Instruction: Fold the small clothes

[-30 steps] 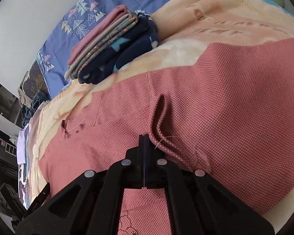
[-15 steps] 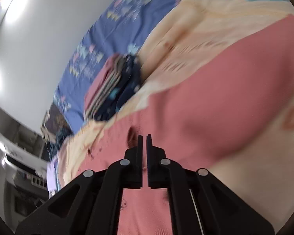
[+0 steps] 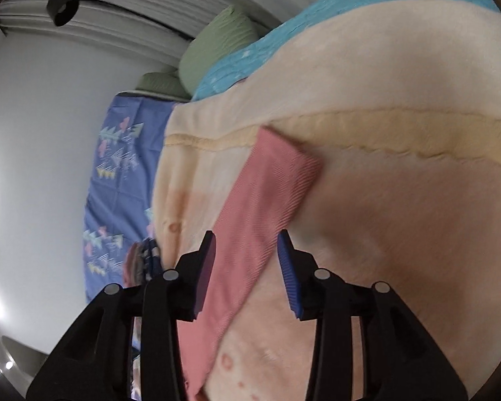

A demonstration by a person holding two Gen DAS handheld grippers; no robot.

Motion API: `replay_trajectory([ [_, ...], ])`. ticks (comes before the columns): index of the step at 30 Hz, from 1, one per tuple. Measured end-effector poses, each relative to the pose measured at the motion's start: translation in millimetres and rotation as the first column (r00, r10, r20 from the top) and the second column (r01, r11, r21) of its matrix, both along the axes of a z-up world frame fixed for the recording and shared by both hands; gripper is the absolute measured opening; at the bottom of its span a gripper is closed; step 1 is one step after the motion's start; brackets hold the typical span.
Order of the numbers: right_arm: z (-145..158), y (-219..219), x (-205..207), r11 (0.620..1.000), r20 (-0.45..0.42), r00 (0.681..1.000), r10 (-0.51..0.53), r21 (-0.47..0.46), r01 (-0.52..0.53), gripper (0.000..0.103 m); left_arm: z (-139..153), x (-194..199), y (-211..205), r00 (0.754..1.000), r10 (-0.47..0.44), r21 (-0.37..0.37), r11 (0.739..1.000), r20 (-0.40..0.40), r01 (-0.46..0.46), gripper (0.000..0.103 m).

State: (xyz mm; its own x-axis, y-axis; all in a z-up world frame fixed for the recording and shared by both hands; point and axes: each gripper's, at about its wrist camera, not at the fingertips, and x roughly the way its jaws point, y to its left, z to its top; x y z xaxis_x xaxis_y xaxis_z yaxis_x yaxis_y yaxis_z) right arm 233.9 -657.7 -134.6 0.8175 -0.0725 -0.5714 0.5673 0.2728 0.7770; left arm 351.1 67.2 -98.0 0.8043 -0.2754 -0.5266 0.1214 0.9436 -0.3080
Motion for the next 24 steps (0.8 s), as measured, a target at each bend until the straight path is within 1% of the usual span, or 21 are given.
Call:
replay_trajectory([
  [1, -5.3, -3.2, -0.6, 1.000, -0.007, 1.000, -0.016, 0.015, 0.016, 0.041, 0.4, -0.7, -0.5, 1.000, 0.003, 0.005, 1.000, 0.002, -0.003, 0.087],
  [4, -15.5, -9.6, 0.9, 0.997, 0.024, 0.999, -0.047, 0.060, 0.046, 0.041, -0.3, 0.8, -0.6, 1.000, 0.003, 0.009, 1.000, -0.001, -0.003, 0.087],
  [10, -12.0, -20.6, 17.3, 0.997, 0.001, 0.997, -0.074, 0.019, 0.074, 0.043, -1.8, 2.2, 0.1, 1.000, 0.003, 0.006, 1.000, -0.006, -0.003, 0.087],
  [13, -13.7, -26.0, 18.0, 0.996, -0.003, 0.996, -0.088, 0.008, 0.088, 0.043, -3.2, 3.1, 1.5, 1.000, 0.008, 0.002, 1.000, -0.008, -0.008, 0.087],
  [16, -13.5, -28.7, 21.4, 0.997, -0.015, 0.997, -0.081, -0.021, 0.080, 0.042, -5.0, 4.8, 4.8, 1.000, 0.009, -0.018, 1.000, -0.017, -0.009, 0.087],
  [18, -12.8, -30.0, 24.7, 0.997, -0.028, 0.997, -0.073, -0.042, 0.072, 0.037, -6.3, 5.6, 6.4, 1.000, 0.009, -0.030, 0.999, -0.022, -0.009, 0.087],
  [20, -12.1, -31.8, 27.7, 0.996, -0.053, 0.997, -0.057, -0.073, 0.053, 0.005, -6.9, 5.5, 7.6, 1.000, 0.009, -0.039, 0.999, -0.024, -0.010, 0.087],
  [22, -10.9, -31.4, 26.4, 0.995, -0.054, 0.997, -0.056, -0.089, 0.051, 0.004, -6.7, 5.2, 8.5, 1.000, 0.010, -0.045, 0.999, -0.022, -0.011, 0.087],
  [24, -2.4, -26.7, 29.5, 0.990, -0.062, 0.997, -0.054, -0.132, 0.045, 0.004, -6.4, 4.8, 9.0, 1.000, 0.009, -0.051, 0.999, -0.021, -0.011, 0.087],
])
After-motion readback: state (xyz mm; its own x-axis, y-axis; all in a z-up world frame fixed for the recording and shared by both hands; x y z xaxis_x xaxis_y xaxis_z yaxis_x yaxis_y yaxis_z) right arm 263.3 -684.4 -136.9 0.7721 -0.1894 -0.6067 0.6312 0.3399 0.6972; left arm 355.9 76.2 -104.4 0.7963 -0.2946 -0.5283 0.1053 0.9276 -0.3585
